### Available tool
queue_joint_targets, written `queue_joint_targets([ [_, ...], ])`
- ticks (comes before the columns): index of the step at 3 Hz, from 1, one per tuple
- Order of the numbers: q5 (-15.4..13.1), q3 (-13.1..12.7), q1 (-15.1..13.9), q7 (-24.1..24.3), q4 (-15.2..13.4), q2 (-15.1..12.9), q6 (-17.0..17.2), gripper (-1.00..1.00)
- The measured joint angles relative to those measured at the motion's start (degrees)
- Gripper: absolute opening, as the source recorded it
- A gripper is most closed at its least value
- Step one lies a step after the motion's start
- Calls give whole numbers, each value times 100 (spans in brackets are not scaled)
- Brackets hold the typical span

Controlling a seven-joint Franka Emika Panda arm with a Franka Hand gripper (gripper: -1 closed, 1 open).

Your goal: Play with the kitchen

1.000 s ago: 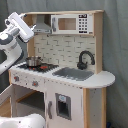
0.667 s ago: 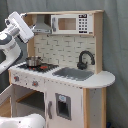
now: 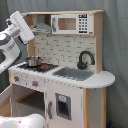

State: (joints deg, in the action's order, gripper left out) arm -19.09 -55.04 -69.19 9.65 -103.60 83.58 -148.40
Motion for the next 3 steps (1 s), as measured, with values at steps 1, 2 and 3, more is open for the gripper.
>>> queue_joint_targets([
  [1,0,-122,-189,490,238,-3,419,100],
  [2,14,-233,-429,913,465,-8,775,100],
  [3,126,-309,-736,1251,676,-10,1078,100],
])
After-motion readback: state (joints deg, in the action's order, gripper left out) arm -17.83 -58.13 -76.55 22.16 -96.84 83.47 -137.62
